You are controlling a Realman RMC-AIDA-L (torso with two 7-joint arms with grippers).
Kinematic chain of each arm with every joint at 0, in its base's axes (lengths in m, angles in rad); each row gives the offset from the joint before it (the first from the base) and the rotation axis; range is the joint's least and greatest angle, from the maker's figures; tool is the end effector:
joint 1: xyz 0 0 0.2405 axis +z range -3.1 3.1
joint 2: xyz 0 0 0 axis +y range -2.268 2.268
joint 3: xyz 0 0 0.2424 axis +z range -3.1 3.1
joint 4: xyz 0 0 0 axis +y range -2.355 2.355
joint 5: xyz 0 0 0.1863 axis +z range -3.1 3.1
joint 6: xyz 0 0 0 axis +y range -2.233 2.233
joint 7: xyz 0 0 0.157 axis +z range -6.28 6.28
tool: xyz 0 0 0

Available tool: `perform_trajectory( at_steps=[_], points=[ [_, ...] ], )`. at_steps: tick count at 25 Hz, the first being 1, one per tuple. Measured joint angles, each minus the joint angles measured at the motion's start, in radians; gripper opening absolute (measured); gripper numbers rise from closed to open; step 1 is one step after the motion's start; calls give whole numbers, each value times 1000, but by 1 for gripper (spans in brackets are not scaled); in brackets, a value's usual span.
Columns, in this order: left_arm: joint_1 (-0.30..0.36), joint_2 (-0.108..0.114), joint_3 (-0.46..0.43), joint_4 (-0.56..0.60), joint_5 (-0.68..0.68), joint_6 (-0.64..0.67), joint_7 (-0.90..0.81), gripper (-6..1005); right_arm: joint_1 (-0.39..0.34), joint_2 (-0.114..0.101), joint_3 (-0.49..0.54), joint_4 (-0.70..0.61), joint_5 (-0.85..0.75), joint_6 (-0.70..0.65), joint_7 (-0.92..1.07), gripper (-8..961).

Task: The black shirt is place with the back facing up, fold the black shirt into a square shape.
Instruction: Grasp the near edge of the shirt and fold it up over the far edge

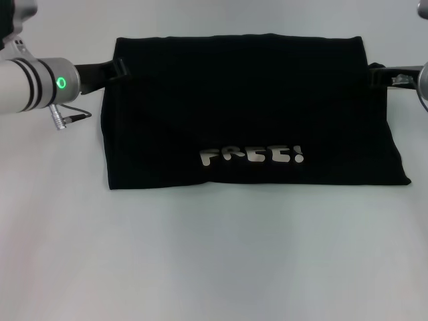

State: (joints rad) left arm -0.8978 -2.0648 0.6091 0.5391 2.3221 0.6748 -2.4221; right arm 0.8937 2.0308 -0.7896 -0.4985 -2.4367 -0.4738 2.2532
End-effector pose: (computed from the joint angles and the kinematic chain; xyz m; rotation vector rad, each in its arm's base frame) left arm -0.2186 0.4613 0.0205 -1.7911 -1.4643 -0.5729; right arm 0.2382 0.4709 0.0328 -1.8688 1.0445 0.2195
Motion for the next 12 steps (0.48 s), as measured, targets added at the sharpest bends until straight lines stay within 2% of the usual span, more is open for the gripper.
perform_trajectory(
  at_steps=[5,12],
  points=[
    [-5,-9,23,5,0,-45,-3,61,8,12,-17,14,0,67,-1,103],
    [-10,-9,22,22,-15,-49,-9,64,12,6,-14,-15,2,65,5,108]
  ],
)
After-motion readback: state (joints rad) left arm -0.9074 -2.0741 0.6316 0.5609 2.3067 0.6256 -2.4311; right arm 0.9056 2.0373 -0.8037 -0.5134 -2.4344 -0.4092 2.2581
